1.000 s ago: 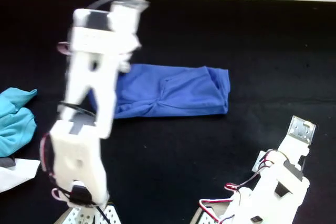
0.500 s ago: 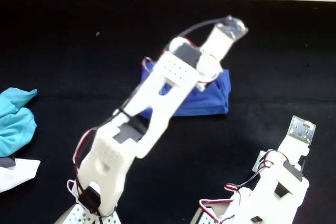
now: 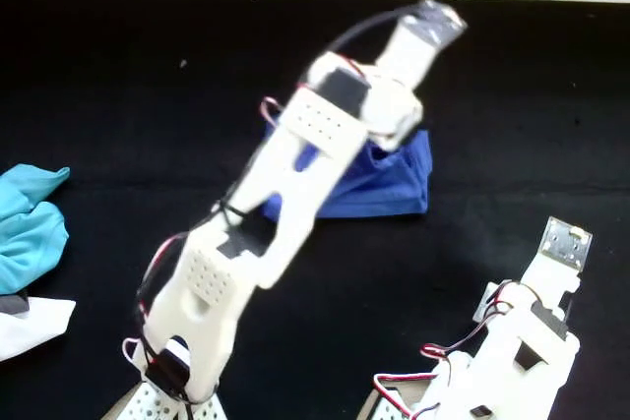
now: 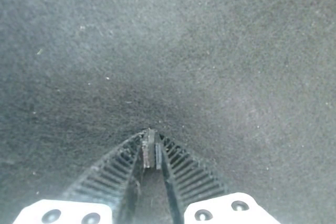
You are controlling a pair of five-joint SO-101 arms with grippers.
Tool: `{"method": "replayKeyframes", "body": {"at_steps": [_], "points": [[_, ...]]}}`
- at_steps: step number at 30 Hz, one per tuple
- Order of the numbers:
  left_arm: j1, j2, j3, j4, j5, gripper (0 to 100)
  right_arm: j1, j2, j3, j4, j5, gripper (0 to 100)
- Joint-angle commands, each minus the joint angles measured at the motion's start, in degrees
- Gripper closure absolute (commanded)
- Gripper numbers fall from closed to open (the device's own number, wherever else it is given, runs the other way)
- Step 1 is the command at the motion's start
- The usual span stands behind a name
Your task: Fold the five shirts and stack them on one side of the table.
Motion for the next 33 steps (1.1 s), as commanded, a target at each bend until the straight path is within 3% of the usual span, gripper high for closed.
{"method": "replayKeyframes", "body": {"at_steps": [1, 2, 5, 10, 15, 25, 33], "points": [[-6.29, -0.48, -3.74, 5.10, 0.62, 96, -0.13, -0.13, 1.01, -1.71, 0.26, 99.1], [-7.96, -0.40, -2.86, 5.45, 0.70, 100, -0.13, -0.13, 1.01, -1.80, 0.26, 99.1], [-10.95, 0.13, 2.51, 5.19, 0.70, 100, -0.13, -0.13, 1.01, -1.80, 0.26, 99.1], [-10.77, 6.02, 8.66, 1.49, 0.79, 99, -0.13, -0.13, 1.01, -1.80, 0.26, 99.1], [-5.85, 10.59, 8.66, 0.00, 2.37, 99, -0.13, -0.13, 1.01, -1.80, 0.26, 99.1], [9.80, 5.23, 8.66, 2.46, 4.13, 99, -0.13, -0.13, 1.01, -1.80, 0.26, 99.1], [9.89, -2.77, 8.66, 5.54, 3.87, 99, -0.13, -0.13, 1.01, -1.89, 0.26, 99.1]]}}
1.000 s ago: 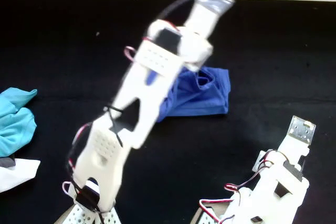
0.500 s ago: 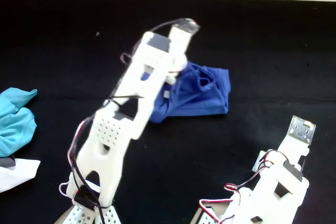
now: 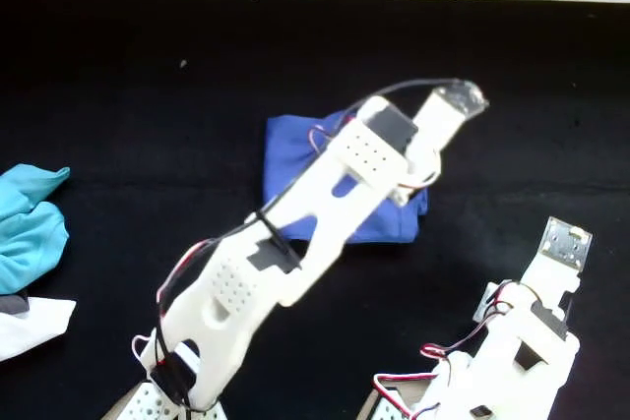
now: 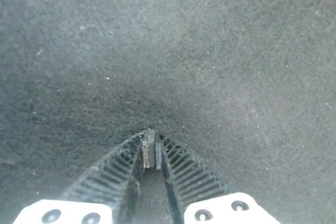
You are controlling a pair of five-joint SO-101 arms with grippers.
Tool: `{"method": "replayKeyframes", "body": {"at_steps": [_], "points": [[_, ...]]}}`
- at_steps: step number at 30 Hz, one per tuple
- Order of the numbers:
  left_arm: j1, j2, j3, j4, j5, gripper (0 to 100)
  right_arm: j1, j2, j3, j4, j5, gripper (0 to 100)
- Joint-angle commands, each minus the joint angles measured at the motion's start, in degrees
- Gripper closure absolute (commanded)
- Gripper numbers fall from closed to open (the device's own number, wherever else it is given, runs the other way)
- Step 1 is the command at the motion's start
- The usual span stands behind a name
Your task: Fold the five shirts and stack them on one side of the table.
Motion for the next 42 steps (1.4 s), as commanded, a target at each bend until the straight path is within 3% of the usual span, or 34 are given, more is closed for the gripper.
{"method": "replayKeyframes", "body": {"at_steps": [1, 8, 16, 22, 26, 29, 36, 39, 42], "points": [[-2.15, -6.99, -0.31, 0.00, 0.26, 99, -0.13, -0.13, 1.01, -1.71, 0.26, 99.1], [-9.63, -2.07, -0.22, -9.05, 0.44, 99, -0.13, -0.13, 1.01, -1.71, 0.26, 99.1], [-9.45, 7.34, -0.31, -17.58, 0.26, 99, -0.13, -0.13, 1.01, -1.71, 0.26, 99.1], [-8.31, 9.63, -0.31, -32.53, 0.18, 99, -0.13, -0.13, 1.01, -1.71, 0.26, 99.1], [-5.49, 9.54, -0.40, -37.89, 0.18, 99, -0.13, -0.13, 1.01, -1.71, 0.26, 99.1], [-4.44, 9.45, -4.70, -36.75, 0.18, 99, -0.31, -0.13, 1.01, -1.71, 0.26, 99.1], [-8.48, 9.89, -24.13, -19.96, 0.18, 99, -1.10, -0.13, 1.01, -1.71, 0.18, 99.1], [-11.30, 10.07, -24.57, -14.95, 0.18, 99, -1.10, -0.13, 1.01, -1.71, 0.18, 99.1], [-11.74, 10.07, -19.21, -14.95, 0.18, 99, -1.19, -0.13, 1.01, -1.71, 0.18, 99.1]]}}
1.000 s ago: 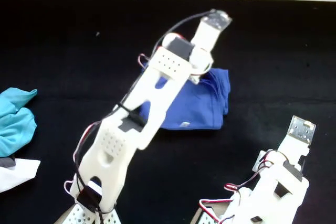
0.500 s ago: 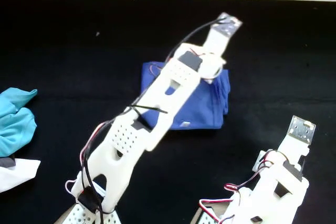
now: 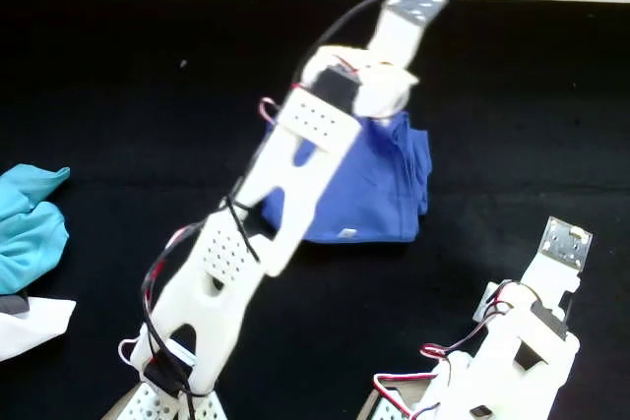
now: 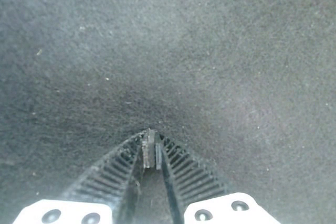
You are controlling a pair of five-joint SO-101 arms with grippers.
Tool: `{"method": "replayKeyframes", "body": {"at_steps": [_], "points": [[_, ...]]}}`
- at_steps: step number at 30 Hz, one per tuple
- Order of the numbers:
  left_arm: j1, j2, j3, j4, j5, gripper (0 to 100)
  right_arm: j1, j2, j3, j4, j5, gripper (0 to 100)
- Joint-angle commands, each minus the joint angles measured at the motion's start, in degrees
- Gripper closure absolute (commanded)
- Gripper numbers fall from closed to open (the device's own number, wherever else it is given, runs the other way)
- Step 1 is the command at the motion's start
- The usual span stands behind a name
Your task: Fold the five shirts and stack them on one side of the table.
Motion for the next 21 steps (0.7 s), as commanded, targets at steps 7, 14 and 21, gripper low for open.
{"method": "replayKeyframes", "body": {"at_steps": [7, 14, 21], "points": [[6.29, -0.48, 15.34, -9.67, 0.18, 99, -1.19, -0.13, 1.10, -1.54, 0.18, 99.1], [9.10, -0.48, 26.24, -28.04, 0.18, 99, -1.19, -0.13, 1.10, -1.54, 0.18, 99.1], [10.51, -0.92, 23.78, -30.59, 0.18, 99, -1.19, -0.13, 1.10, -1.54, 0.18, 99.1]]}}
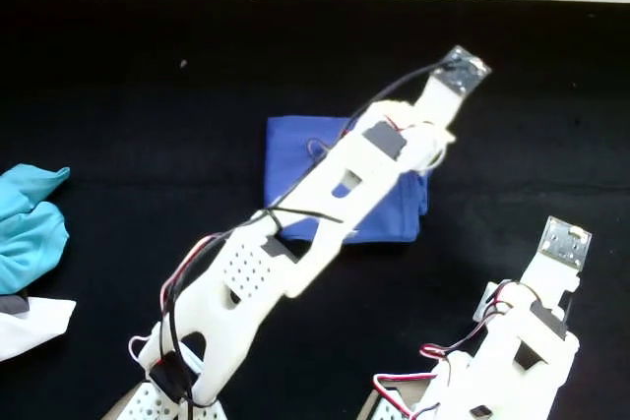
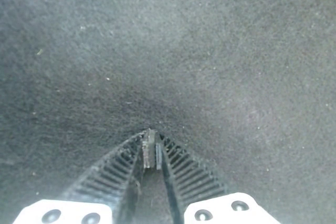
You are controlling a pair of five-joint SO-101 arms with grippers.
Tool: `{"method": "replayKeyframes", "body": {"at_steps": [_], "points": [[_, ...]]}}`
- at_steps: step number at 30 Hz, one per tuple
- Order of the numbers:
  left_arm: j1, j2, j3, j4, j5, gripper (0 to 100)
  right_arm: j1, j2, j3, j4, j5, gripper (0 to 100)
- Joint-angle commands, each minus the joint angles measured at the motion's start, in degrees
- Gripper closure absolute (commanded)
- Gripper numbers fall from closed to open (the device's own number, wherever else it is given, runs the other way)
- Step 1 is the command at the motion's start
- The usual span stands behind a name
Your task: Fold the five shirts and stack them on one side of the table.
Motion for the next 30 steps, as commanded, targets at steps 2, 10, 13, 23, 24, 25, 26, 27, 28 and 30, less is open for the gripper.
{"method": "replayKeyframes", "body": {"at_steps": [2, 10, 13, 23, 24, 25, 26, 27, 28, 30], "points": [[-0.40, -1.27, -6.02, 0.53, 0.00, 99, -0.92, -0.13, 1.10, -1.54, 0.18, 99.1], [-8.31, -1.19, -26.42, 20.13, 0.00, 99, -0.92, -0.13, 1.10, -1.54, 0.18, 99.1], [-9.01, 0.48, -24.75, 24.18, 0.00, 99, -0.92, -0.13, 1.10, -1.54, 0.18, 99.1], [-2.15, 13.41, -25.36, 21.45, 0.09, 99, -1.01, -0.13, 1.10, -1.54, 0.18, 99.1], [-1.45, 14.46, -26.24, 19.60, 0.09, 99, -1.01, -0.13, 1.10, -1.54, 0.18, 99.1], [-0.66, 15.43, -27.12, 17.85, 0.00, 99, -1.01, -0.13, 1.10, -1.54, 0.18, 99.1], [0.13, 16.31, -28.09, 16.44, 0.00, 99, -1.01, -0.13, 1.10, -1.54, 0.18, 99.1], [0.84, 17.01, -29.05, 15.56, 0.00, 99, -1.01, -0.13, 1.10, -1.54, 0.18, 99.1], [1.63, 17.63, -30.11, 15.30, 0.00, 99, -1.01, -0.13, 1.10, -1.54, 0.18, 99.1], [2.95, 17.98, -32.31, 15.21, 0.00, 99, -1.01, -0.13, 1.10, -1.54, 0.18, 99.1]]}}
